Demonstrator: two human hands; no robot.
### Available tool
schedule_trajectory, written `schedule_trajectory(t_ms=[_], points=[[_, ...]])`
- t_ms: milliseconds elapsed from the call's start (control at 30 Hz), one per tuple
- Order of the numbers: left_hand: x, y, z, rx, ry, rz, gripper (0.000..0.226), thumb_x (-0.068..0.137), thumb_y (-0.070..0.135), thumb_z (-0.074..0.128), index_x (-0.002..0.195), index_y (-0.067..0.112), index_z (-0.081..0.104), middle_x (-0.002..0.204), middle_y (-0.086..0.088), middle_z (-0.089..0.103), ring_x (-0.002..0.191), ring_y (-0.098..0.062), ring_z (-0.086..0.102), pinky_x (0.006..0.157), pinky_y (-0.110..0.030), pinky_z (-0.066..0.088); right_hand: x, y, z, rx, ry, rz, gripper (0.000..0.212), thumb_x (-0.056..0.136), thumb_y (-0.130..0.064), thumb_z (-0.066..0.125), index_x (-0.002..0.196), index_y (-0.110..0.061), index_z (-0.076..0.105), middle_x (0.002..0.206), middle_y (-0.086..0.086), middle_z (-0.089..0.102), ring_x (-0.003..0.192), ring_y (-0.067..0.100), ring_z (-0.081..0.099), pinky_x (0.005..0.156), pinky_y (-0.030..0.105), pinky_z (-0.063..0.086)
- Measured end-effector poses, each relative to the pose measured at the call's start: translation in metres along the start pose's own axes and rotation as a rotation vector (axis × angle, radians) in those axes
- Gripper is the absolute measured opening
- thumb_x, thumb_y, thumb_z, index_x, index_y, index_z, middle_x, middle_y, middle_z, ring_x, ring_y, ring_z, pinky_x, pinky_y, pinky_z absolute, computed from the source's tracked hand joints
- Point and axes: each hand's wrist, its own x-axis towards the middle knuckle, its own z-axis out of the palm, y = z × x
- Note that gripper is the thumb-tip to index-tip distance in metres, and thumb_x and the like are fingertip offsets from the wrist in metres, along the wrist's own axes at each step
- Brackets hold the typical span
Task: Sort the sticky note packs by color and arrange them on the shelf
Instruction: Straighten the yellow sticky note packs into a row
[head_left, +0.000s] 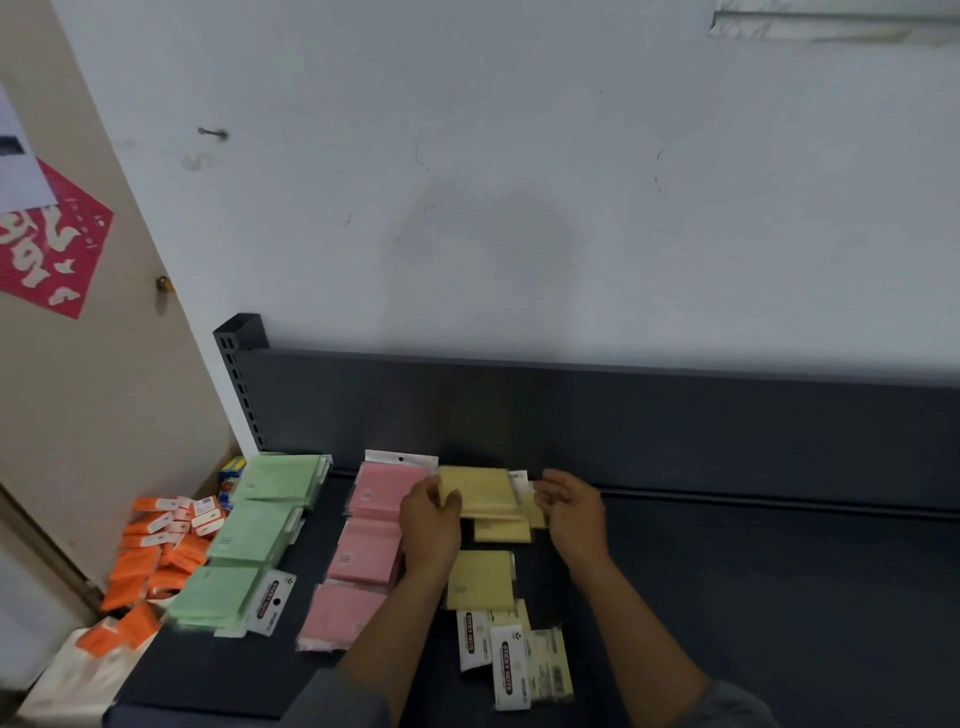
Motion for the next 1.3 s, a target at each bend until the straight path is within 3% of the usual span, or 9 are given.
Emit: schedule_trajectory(t_ms=[200, 267, 300, 367, 633, 800, 900, 1033, 1300], points=[[-0.007, -0.009, 0.009, 0.036, -0.029, 0.04, 0.034, 0.099, 0.012, 0.059, 0.132, 0.009, 0.057, 0.116, 0.002, 0.06, 0.107, -0.014, 0.055, 0.091, -0.026, 0.041, -0.009, 0.01, 0.003, -0.337, 0.019, 0.093, 0.031, 0.09, 0.001, 0.052, 0.112, -0.008, 0.072, 0.108, 0.009, 0.071, 0.092, 0.022, 0.069, 0.085, 0.036, 0.06], [-0.008, -0.008, 0.014, 0.025, -0.057, 0.048, 0.032, 0.098, 0.008, 0.059, 0.131, 0.008, 0.058, 0.115, 0.002, 0.06, 0.108, -0.015, 0.057, 0.09, -0.024, 0.041, -0.017, 0.002, 0.005, -0.399, 0.035, 0.092, 0.024, 0.084, 0.006, 0.051, 0.083, -0.005, 0.072, 0.082, 0.007, 0.069, 0.072, 0.019, 0.066, 0.062, 0.025, 0.055], [-0.009, -0.008, 0.015, 0.025, -0.069, 0.049, 0.033, 0.098, 0.007, 0.059, 0.131, 0.009, 0.058, 0.116, 0.0, 0.061, 0.11, -0.016, 0.058, 0.09, -0.024, 0.041, -0.019, 0.0, 0.007, -0.426, 0.046, 0.099, 0.027, 0.081, 0.007, 0.049, 0.064, -0.009, 0.061, 0.067, 0.003, 0.06, 0.059, 0.015, 0.057, 0.05, 0.02, 0.044], [-0.01, -0.01, 0.018, 0.017, -0.09, 0.05, 0.032, 0.097, 0.005, 0.059, 0.129, 0.01, 0.059, 0.116, 0.0, 0.061, 0.111, -0.019, 0.059, 0.089, -0.024, 0.042, -0.019, -0.003, 0.011, -0.411, 0.058, 0.135, 0.035, 0.081, 0.007, 0.048, 0.054, -0.014, 0.041, 0.057, -0.001, 0.046, 0.05, 0.012, 0.044, 0.039, 0.016, 0.032], [-0.011, -0.011, 0.02, -0.028, -0.09, 0.006, 0.034, 0.097, 0.0, 0.056, 0.13, 0.009, 0.059, 0.117, -0.003, 0.061, 0.104, -0.014, 0.057, 0.09, -0.026, 0.046, -0.022, -0.015, 0.017, 0.257, 0.015, 0.515, 0.022, 0.075, 0.013, 0.075, 0.082, 0.001, 0.059, 0.07, 0.014, 0.06, 0.057, 0.018, 0.05, 0.052, 0.028, 0.046], [-0.016, -0.013, 0.025, -0.06, -0.07, 0.0, 0.035, 0.096, -0.001, 0.057, 0.131, 0.007, 0.061, 0.118, -0.004, 0.062, 0.105, -0.016, 0.059, 0.088, -0.024, 0.048, -0.026, -0.021, 0.02, 0.032, -0.001, 0.461, 0.026, 0.078, -0.001, 0.077, 0.096, -0.003, 0.058, 0.096, 0.014, 0.064, 0.077, 0.022, 0.058, 0.057, 0.028, 0.045], [-0.016, -0.014, 0.026, -0.08, -0.066, -0.002, 0.035, 0.097, 0.0, 0.057, 0.131, 0.007, 0.061, 0.12, -0.004, 0.065, 0.104, -0.014, 0.06, 0.082, -0.018, 0.047, -0.03, -0.02, 0.022, -0.013, 0.006, 0.426, 0.022, 0.081, -0.002, 0.073, 0.089, -0.009, 0.054, 0.092, 0.009, 0.06, 0.078, 0.02, 0.056, 0.062, 0.03, 0.048], [-0.016, -0.016, 0.028, -0.131, -0.036, -0.058, 0.035, 0.098, 0.003, 0.056, 0.132, 0.008, 0.061, 0.125, -0.006, 0.063, 0.11, -0.019, 0.059, 0.097, -0.032, 0.049, -0.032, -0.017, 0.02, 0.102, 0.051, 0.484, 0.021, 0.079, 0.006, 0.074, 0.094, 0.001, 0.06, 0.08, 0.015, 0.061, 0.06, 0.021, 0.053, 0.049, 0.028, 0.046], [-0.01, -0.018, 0.028, -0.158, 0.019, -0.118, 0.039, 0.098, 0.006, 0.059, 0.137, 0.006, 0.059, 0.134, -0.01, 0.061, 0.123, -0.026, 0.056, 0.111, -0.042, 0.043, -0.042, -0.018, -0.004, -0.032, 0.081, 0.324, 0.02, 0.092, -0.009, 0.058, 0.108, 0.001, 0.065, 0.08, 0.013, 0.061, 0.066, 0.021, 0.055, 0.052, 0.028, 0.043]])
